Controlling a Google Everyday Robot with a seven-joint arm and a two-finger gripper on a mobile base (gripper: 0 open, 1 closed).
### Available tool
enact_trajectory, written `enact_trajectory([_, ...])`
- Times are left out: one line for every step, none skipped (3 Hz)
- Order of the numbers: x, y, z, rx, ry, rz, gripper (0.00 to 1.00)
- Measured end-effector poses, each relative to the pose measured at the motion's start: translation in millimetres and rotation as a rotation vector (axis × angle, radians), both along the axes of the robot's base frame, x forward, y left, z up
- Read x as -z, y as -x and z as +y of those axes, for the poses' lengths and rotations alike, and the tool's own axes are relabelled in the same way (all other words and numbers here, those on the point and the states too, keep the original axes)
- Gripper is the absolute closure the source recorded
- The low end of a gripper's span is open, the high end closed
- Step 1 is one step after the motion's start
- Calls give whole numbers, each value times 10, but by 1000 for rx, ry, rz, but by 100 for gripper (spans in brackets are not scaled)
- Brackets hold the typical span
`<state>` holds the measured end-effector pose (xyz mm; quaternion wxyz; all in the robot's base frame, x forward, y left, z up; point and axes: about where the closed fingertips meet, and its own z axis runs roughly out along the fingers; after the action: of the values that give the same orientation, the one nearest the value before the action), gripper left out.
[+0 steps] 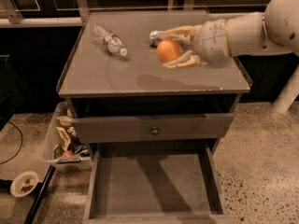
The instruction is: Pick orange from middle drawer and place on counter
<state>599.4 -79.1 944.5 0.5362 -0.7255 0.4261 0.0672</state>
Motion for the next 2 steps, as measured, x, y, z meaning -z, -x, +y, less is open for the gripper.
enact_trajectory([-93,-333,177,-40,-50,28,100])
enact_trajectory([-30,-588,290,-38,-47,87,100])
